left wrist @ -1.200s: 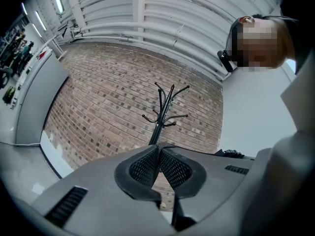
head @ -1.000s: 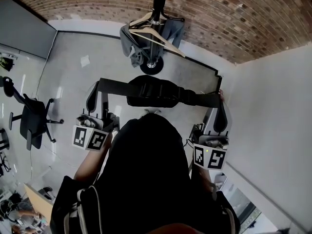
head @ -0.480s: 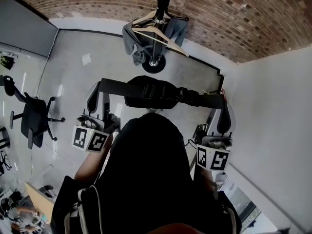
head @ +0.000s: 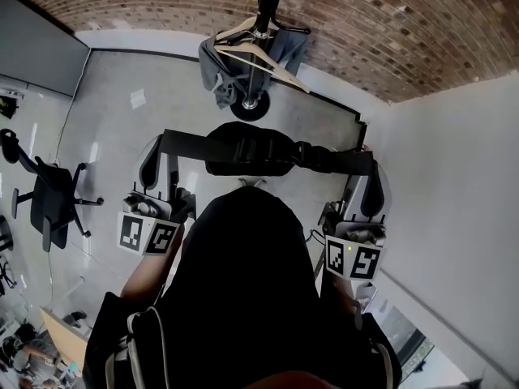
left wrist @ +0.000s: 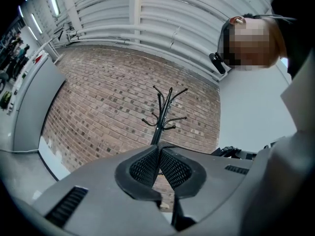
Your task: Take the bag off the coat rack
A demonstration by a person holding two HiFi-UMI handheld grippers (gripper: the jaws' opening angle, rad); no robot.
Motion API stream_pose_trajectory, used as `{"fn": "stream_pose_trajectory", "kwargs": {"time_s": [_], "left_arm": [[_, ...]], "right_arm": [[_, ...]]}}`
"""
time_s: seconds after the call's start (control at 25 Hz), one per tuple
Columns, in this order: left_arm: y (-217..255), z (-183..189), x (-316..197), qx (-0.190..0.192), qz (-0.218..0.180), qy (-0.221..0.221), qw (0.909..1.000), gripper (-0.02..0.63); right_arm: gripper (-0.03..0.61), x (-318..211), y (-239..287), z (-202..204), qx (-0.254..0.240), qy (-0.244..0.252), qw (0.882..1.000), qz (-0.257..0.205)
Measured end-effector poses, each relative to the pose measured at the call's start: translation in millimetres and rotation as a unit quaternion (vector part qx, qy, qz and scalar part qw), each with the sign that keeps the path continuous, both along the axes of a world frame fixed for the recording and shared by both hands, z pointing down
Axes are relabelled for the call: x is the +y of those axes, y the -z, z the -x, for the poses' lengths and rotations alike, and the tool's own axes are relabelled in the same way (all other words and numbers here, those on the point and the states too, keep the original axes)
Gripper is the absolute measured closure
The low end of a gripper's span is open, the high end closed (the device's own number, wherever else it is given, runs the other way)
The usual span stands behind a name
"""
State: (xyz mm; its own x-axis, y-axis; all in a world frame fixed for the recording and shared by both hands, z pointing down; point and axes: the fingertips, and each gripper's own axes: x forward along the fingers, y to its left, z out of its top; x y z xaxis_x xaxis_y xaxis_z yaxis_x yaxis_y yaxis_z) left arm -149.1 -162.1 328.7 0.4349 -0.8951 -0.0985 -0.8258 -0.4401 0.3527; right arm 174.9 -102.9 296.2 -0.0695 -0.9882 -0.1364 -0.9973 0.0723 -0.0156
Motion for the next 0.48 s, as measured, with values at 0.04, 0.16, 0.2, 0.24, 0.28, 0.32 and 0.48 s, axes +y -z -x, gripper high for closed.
{"fn": "stream_pose_trajectory", "kwargs": {"time_s": [0.04,0.16,0.2,0.24,0.28,0.32,0.48], "left_arm": [[0.8,-0.6,-0.3,0.000,-0.002,0.000,1.0000,0.589],[2.9,0.4,-1.7,0.004,-0.005,0.002,1.0000,0.591],[2.9,0.6,-2.3,0.005,-0.006,0.003,1.0000,0.591],[2.8,0.6,-3.2,0.005,-0.007,0.004,1.0000,0.591],[2.8,0.5,-4.1,0.005,-0.007,0.005,0.9999,0.591],[3.0,0.5,-4.9,0.005,-0.008,0.006,0.9999,0.589],[4.4,2.1,-5.9,0.002,-0.013,0.008,0.9999,0.591]], "right_arm": [[0.555,-0.6,0.9,-0.4,0.000,-0.001,1.000,0.000],[0.555,-1.1,4.7,0.6,0.001,-0.001,1.000,-0.003],[0.556,-1.1,5.9,0.7,0.002,-0.001,1.000,-0.005],[0.555,-1.6,6.9,0.7,0.003,-0.001,1.000,-0.007],[0.557,-2.4,7.6,0.5,0.004,0.000,1.000,-0.008],[0.557,-3.3,8.1,0.5,0.005,0.000,1.000,-0.009],[0.556,-6.8,9.8,1.3,0.017,0.001,1.000,-0.008]]}}
